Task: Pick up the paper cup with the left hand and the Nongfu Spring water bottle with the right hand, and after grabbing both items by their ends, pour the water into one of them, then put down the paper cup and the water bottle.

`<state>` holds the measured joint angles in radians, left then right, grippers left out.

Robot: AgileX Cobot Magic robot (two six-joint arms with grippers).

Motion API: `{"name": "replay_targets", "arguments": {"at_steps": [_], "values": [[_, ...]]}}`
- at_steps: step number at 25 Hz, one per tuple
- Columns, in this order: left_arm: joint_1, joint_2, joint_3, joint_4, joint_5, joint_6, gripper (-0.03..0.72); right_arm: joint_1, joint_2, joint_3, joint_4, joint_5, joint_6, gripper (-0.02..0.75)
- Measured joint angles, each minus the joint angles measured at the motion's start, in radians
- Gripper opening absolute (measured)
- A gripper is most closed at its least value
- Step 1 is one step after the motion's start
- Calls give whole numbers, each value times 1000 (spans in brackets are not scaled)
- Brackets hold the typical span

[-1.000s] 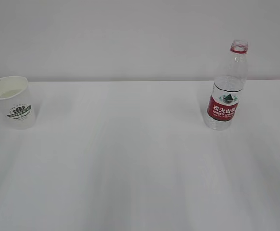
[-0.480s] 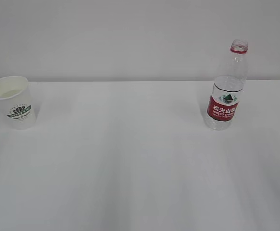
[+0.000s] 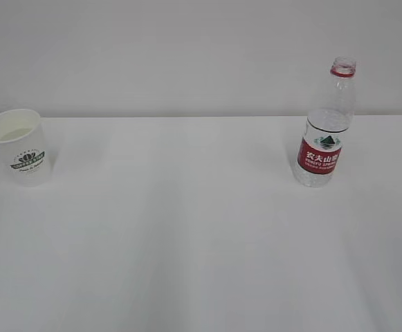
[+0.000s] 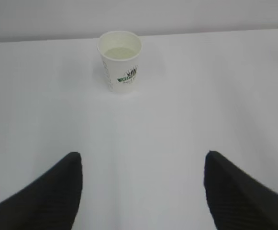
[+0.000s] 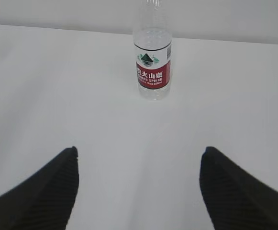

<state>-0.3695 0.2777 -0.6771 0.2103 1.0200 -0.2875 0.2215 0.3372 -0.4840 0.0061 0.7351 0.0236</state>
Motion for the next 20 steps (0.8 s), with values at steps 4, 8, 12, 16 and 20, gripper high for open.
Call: {"name": "replay_targets", "arguments": {"at_steps": [4,8,12,16,20], "values": [[-2,-2,0,-19,61,12,579,0,-61,0,-18,84,23,594],[-1,-2,0,-45,109,31,579,0,-114,0,-34,162,44,594],[-1,-7,0,-54,144,34,579,0,-144,-7,-38,207,57,594],[-1,-61,0,-68,159,35,579,0,-148,-27,-45,280,60,594],[-1,-135,13,-70,167,35,579,0,-152,-29,-55,336,61,594]]}}
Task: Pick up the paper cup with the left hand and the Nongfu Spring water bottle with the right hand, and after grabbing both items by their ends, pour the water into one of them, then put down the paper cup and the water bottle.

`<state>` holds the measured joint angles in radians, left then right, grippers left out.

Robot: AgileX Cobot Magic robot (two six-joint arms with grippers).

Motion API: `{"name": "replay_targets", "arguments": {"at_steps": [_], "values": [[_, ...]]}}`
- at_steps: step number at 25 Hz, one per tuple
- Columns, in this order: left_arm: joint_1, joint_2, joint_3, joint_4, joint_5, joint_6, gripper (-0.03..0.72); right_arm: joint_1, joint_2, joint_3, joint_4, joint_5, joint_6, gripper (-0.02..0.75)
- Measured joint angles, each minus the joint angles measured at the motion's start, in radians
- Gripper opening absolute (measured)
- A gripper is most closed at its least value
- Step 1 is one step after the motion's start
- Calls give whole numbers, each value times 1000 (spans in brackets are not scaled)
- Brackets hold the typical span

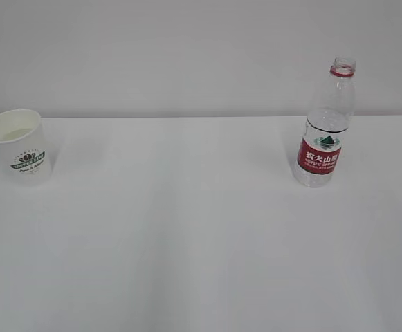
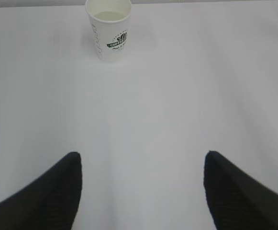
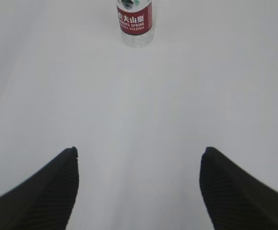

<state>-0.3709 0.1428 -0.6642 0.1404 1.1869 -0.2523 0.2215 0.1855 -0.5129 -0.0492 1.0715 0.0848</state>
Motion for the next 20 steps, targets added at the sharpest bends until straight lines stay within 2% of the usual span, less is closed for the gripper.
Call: {"name": "replay_targets", "arguments": {"at_steps": [8,15,20], "values": [[0,-135,48,-4,5,0,573,0,-21,0,-11,56,0,594],[0,-137,116,-17,-70,2,519,0,-167,0,-11,56,-4,594],[-1,-137,127,-40,-82,42,510,0,-200,0,-11,58,-12,593]]}}
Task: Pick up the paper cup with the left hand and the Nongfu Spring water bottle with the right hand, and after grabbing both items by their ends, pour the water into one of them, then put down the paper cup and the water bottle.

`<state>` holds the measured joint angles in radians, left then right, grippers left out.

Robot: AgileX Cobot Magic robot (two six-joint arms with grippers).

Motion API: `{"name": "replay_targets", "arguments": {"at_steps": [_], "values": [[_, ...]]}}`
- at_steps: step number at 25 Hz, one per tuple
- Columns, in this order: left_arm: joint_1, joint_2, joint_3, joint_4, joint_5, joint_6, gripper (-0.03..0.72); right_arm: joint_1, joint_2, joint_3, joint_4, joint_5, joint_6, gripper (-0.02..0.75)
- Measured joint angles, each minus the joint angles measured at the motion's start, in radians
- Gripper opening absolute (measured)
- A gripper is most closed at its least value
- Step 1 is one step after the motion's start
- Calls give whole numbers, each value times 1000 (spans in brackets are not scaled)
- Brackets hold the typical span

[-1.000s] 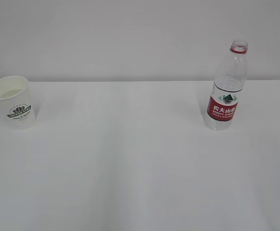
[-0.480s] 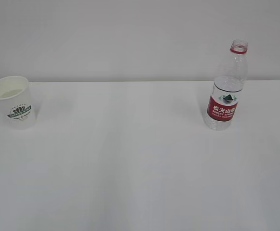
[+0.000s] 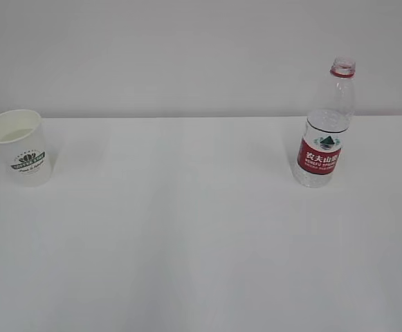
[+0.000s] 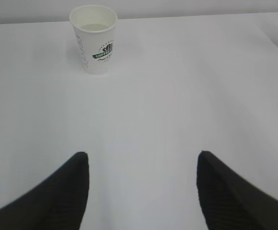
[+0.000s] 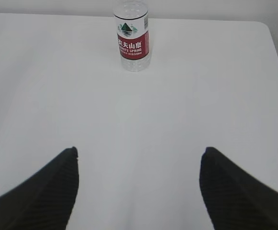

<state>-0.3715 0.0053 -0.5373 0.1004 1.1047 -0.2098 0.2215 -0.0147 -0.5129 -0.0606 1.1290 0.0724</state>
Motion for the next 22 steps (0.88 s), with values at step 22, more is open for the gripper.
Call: {"name": "replay_targets", "arguments": {"at_steps": [22], "values": [[0,0,11,-23,-2,41,503,0,0,17,0,12,-16,593]]}}
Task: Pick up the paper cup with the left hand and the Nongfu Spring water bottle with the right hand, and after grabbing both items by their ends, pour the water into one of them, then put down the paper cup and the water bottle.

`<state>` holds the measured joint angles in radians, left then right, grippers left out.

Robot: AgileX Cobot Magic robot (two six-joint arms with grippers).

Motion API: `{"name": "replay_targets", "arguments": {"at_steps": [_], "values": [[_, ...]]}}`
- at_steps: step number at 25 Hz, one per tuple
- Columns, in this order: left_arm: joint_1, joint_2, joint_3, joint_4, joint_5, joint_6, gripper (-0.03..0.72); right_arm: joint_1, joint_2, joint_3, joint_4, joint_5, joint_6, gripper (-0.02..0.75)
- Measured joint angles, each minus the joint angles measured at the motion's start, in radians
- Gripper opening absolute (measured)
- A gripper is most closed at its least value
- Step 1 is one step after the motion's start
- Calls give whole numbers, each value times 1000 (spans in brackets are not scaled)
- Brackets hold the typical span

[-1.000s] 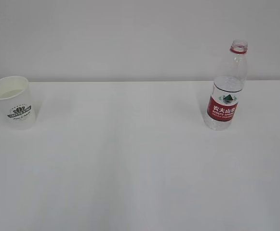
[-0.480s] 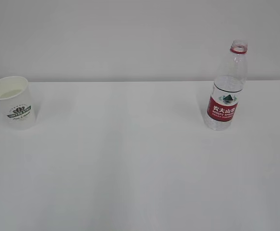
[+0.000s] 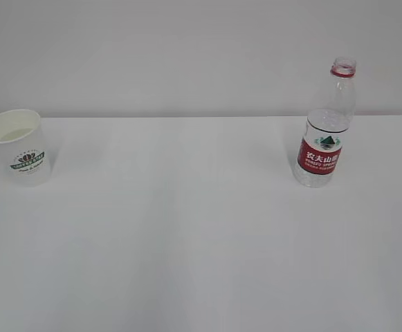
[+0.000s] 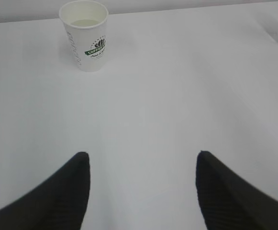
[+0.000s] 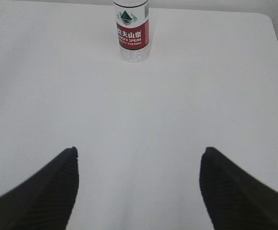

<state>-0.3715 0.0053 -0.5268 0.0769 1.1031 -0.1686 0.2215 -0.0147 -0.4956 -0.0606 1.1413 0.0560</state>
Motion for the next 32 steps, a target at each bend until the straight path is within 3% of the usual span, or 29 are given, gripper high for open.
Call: {"name": "replay_targets", "arguments": {"at_steps": [16,27,32], "values": [[14,0,0,0,0,0,486,0,0,0,0,0,-2,593],[299,0,0,-2,0,0,468,-80,0,0,0,0,-2,593],[330,0,0,-2,0,0,466,-85,0,0,0,0,-2,593]]}}
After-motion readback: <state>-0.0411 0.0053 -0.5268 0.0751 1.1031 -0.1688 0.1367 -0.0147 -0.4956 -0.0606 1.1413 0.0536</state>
